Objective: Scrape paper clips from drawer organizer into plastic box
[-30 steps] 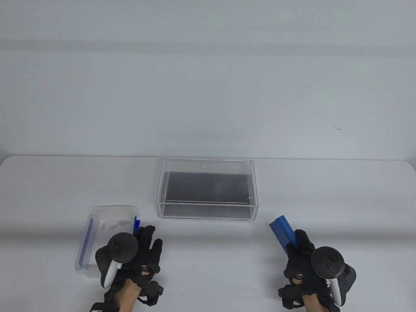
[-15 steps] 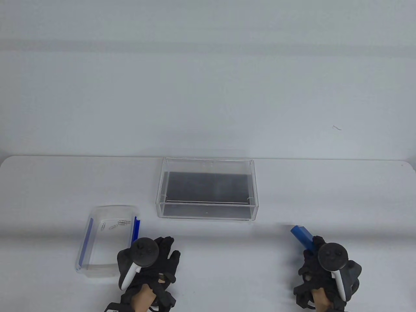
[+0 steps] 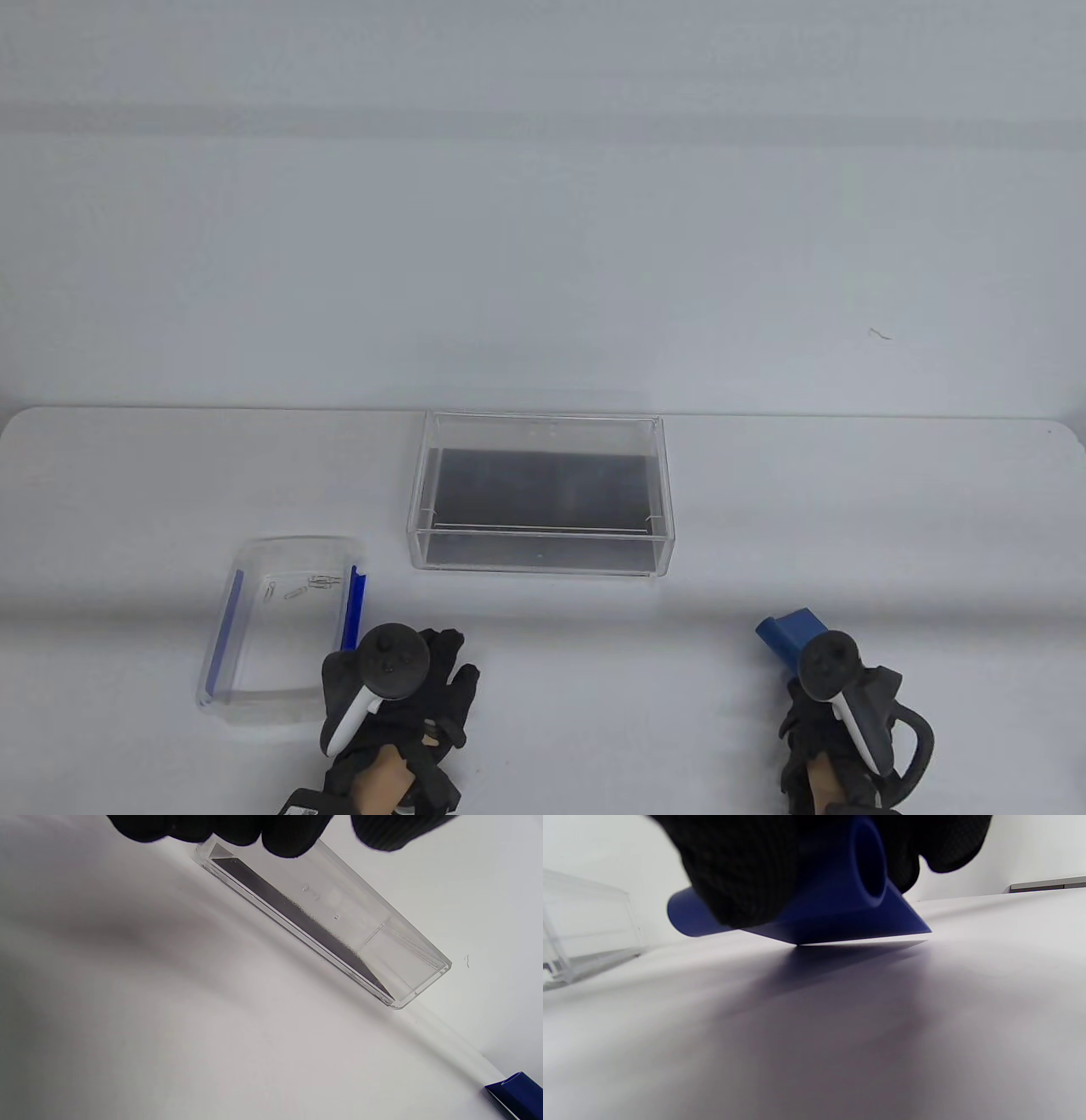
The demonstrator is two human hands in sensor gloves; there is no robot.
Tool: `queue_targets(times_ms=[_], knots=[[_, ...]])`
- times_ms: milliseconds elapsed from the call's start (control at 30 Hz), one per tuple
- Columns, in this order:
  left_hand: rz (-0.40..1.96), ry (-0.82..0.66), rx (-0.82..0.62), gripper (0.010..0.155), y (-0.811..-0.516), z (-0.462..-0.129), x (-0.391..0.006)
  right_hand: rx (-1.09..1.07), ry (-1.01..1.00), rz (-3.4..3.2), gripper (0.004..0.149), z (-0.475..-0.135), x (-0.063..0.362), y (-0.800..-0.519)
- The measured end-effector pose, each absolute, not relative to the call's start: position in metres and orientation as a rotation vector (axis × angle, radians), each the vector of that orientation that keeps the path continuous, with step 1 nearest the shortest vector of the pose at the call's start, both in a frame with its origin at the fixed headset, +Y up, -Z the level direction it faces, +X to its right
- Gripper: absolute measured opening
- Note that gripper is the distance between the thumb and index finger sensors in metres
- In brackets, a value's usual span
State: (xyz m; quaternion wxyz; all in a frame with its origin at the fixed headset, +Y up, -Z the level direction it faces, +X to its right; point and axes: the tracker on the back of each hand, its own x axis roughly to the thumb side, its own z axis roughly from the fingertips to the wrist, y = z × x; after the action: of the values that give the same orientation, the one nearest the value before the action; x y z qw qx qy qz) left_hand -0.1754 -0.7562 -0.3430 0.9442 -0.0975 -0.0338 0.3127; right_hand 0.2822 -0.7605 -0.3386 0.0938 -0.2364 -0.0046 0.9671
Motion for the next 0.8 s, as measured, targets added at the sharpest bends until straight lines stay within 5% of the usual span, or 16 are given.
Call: queue_targets(times_ms=[233, 800], knots=[[0.619, -0.058, -0.220, 0.066, -0.758, -0.342, -0.177, -0.723, 0.164, 2.894, 0.055, -0.341, 0.281, -0.771], [0.633, -0.097, -0.214, 0.066, -0.758, -0.343, -0.178, -0.522, -0.001, 2.736, 0.060, -0.331, 0.258, -0.752]])
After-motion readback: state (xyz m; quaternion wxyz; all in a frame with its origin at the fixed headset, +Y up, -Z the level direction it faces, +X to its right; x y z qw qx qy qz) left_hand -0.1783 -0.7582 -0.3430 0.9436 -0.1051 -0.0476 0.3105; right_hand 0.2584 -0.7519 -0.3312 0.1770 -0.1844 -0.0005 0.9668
